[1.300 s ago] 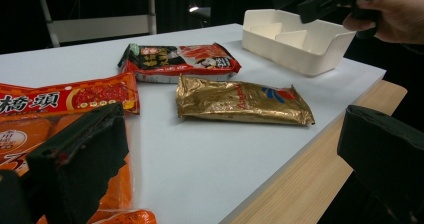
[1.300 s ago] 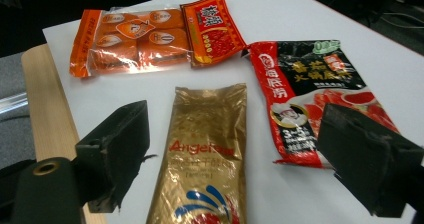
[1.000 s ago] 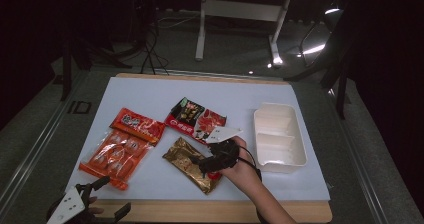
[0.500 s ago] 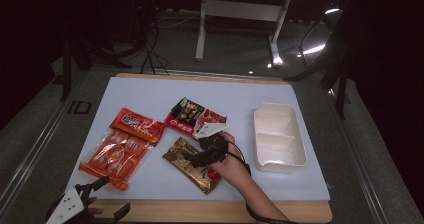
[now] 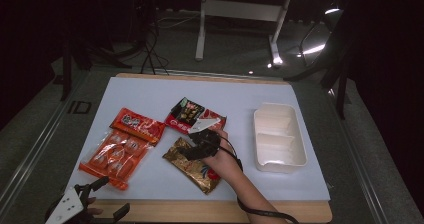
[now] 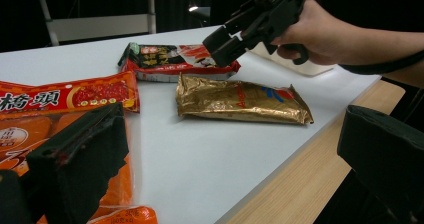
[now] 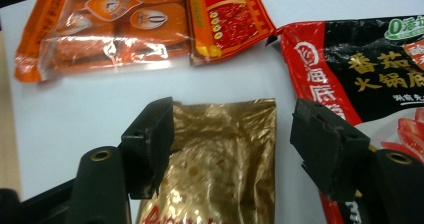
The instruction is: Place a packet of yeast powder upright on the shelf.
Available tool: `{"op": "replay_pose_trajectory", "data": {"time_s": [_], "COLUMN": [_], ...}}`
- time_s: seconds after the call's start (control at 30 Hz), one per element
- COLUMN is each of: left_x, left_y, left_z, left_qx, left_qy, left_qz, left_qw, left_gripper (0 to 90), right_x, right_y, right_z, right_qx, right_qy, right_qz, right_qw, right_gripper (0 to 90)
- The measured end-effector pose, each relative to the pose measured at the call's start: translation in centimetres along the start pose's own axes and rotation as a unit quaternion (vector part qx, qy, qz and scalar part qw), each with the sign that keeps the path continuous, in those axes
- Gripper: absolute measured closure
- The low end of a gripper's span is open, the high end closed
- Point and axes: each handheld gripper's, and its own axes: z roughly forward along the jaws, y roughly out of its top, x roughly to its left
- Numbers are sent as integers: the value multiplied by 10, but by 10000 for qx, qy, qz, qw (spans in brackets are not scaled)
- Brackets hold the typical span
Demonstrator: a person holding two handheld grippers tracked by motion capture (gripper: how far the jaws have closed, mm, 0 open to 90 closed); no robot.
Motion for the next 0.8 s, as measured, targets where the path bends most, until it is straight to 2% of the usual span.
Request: {"op": "replay_pose_trajectory", "data": {"time_s": [0.03, 0.17, 0.3, 0.57, 0.8], "left_x": [0, 1, 0, 0, 0], "left_y": [0, 0, 0, 0, 0], "left_z": [0, 0, 0, -1, 0], "left_qx": [0, 0, 2, 9, 25], "left_qy": [0, -2, -13, -14, -32], "left_qz": [2, -11, -7, -10, -1], "left_qw": [10000, 10000, 10000, 10000, 10000], "left_gripper": [3, 4, 4, 3, 3], "right_x": [0, -4, -6, -11, -14], "right_y": [0, -1, -2, -4, -4], "right_z": [1, 9, 16, 31, 43], "right_qx": [-8, 140, 300, 522, 668], "right_qy": [-49, 59, 55, -39, -116], "right_qz": [-5, 39, 59, 173, 238], "right_qw": [10000, 9999, 9995, 9985, 9974], "right_gripper": [338, 396, 462, 501, 487]}}
